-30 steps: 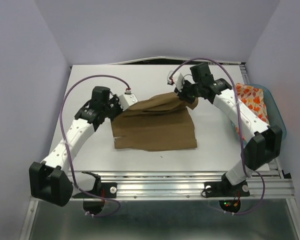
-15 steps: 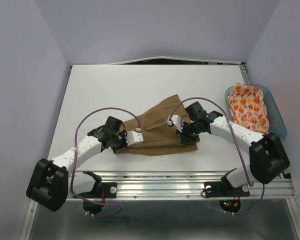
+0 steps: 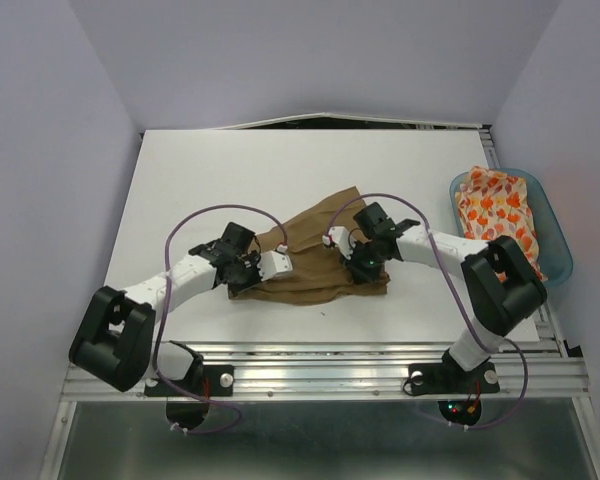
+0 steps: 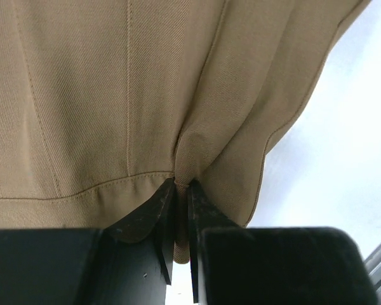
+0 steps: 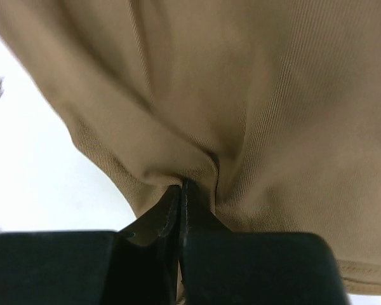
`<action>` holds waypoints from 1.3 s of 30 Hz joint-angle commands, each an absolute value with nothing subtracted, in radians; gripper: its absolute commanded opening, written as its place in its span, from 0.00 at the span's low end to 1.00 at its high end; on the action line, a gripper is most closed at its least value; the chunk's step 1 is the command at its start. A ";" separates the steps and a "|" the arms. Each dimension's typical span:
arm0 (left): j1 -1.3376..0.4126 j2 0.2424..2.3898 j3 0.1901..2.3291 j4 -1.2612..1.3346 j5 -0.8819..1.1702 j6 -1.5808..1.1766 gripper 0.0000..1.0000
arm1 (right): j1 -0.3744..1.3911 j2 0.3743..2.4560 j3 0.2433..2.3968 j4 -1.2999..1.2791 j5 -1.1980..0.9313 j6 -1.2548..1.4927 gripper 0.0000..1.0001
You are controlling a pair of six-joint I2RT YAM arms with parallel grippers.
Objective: Fold and stack the skirts
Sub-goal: Fold the skirt
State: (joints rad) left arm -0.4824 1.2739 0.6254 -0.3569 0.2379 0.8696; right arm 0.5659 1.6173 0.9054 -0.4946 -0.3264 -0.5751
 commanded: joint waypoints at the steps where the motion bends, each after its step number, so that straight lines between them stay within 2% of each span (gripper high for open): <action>1: -0.479 1.399 0.695 -0.357 0.183 0.793 0.19 | 0.513 1.798 1.055 -0.396 -0.169 -0.566 0.01; 6: -0.471 1.439 0.758 -0.318 0.158 0.729 0.18 | 0.430 1.981 1.307 -0.396 -0.109 -0.609 0.01; 11: -0.472 1.407 0.814 -0.371 0.166 0.700 0.18 | 0.388 2.039 1.552 -0.393 -0.084 -0.643 0.01; 13: -0.480 1.370 0.818 -0.402 0.175 0.698 0.21 | 0.388 2.036 1.584 -0.384 -0.065 -0.688 0.01; 15: -0.503 1.356 0.828 -0.422 0.176 0.683 0.34 | 0.388 2.036 1.617 -0.382 -0.019 -0.715 0.05; 16: -0.514 1.344 0.833 -0.443 0.186 0.675 0.41 | 0.388 2.033 1.624 -0.383 -0.005 -0.719 0.31; 17: -0.526 1.336 0.839 -0.452 0.193 0.666 0.48 | 0.377 2.025 1.629 -0.383 -0.003 -0.718 0.53; 18: -0.538 1.329 0.856 -0.462 0.199 0.652 0.57 | 0.377 2.010 1.629 -0.383 0.027 -0.718 0.67; 19: -0.557 1.303 0.868 -0.469 0.227 0.620 0.85 | 0.377 1.973 1.620 -0.385 0.029 -0.700 0.75; 20: -0.563 1.284 0.879 -0.466 0.238 0.592 0.99 | 0.377 1.951 1.615 -0.385 0.029 -0.687 0.76; 22: -0.577 1.235 0.931 -0.478 0.270 0.520 0.99 | 0.368 1.902 1.611 -0.388 0.035 -0.637 0.79; 24: -0.586 1.203 0.995 -0.503 0.301 0.462 0.99 | 0.368 1.827 1.605 -0.399 0.029 -0.565 0.86; 27: -0.586 1.181 1.035 -0.515 0.299 0.439 0.99 | 0.359 1.738 1.592 -0.462 -0.029 -0.467 0.87; 31: -0.584 1.209 1.026 -0.503 0.227 0.440 0.99 | 0.359 1.681 1.528 -0.575 -0.193 -0.188 0.81; 33: -0.583 1.241 1.023 -0.492 0.206 0.425 0.98 | 0.359 1.674 1.436 -0.577 -0.271 -0.115 0.73; 37: -0.577 1.356 1.038 -0.457 0.207 0.364 0.76 | 0.359 1.718 1.346 -0.558 -0.336 0.041 0.67; 39: -0.578 1.385 1.037 -0.433 0.190 0.338 0.73 | 0.350 1.755 1.315 -0.505 -0.351 0.084 0.64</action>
State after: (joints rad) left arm -0.5812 1.3399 1.0214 -0.4683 0.2142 0.4103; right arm 0.3603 1.6711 1.3922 -0.5007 -0.2600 -0.0998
